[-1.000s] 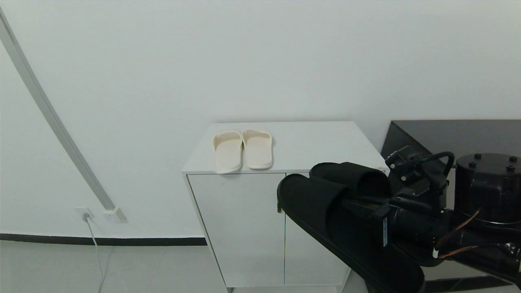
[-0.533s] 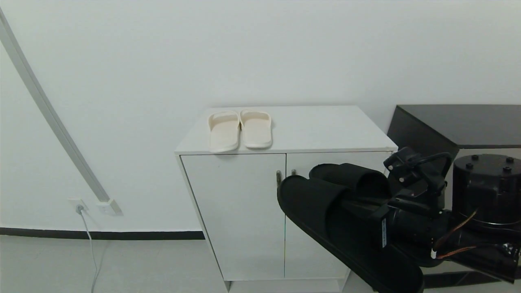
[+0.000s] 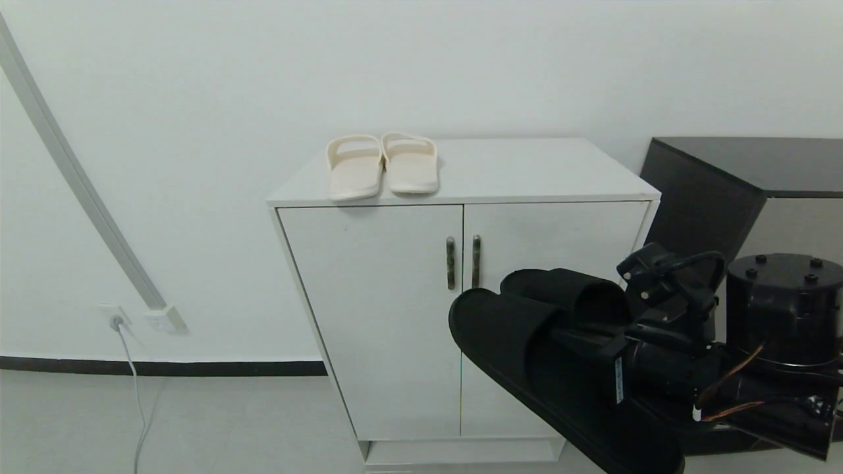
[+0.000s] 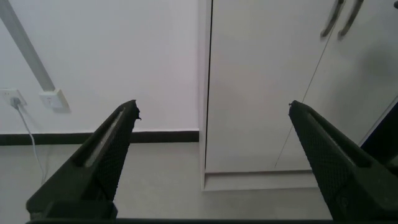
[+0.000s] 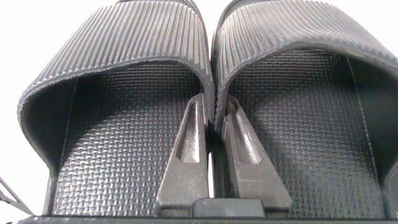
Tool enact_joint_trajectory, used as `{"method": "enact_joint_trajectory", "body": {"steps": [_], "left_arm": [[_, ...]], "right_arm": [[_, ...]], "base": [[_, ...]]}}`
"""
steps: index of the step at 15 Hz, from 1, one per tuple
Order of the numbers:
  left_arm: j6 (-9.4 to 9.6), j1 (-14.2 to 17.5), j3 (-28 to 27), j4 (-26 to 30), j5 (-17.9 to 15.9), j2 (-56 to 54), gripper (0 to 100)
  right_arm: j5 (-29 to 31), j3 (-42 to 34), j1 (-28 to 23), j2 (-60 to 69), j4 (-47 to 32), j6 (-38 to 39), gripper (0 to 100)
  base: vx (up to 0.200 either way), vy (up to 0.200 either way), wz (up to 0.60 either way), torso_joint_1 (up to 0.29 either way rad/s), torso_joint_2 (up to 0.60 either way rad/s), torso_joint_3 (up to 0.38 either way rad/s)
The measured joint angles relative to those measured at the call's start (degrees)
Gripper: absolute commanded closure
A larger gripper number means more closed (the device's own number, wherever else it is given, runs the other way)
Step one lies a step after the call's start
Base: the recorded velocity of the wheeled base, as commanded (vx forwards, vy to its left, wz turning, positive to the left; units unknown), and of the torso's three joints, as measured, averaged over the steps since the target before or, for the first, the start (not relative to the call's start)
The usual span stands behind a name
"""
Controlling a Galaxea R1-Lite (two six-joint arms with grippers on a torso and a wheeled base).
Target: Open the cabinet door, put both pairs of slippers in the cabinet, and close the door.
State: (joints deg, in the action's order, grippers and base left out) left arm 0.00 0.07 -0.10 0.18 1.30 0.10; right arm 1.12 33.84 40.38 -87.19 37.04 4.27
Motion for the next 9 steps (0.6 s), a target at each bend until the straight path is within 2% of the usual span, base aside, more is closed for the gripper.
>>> {"method": "enact_joint_trajectory", "body": {"steps": [5, 9], "left_arm": [[0.00, 0.0, 0.0, 0.0, 0.0, 0.0, 0], [0.00, 0.0, 0.0, 0.0, 0.0, 0.0, 0]], "right_arm": [[0.0, -0.6, 0.1, -0.2, 0.1, -0.9, 100], [0.0, -0.8, 0.2, -0.3, 0.1, -1.0, 100]], "base": [[0.000, 0.000, 0.00, -0.129, 0.47, 0.337], [0.000, 0.000, 0.00, -0.076, 0.45, 0.370]]}}
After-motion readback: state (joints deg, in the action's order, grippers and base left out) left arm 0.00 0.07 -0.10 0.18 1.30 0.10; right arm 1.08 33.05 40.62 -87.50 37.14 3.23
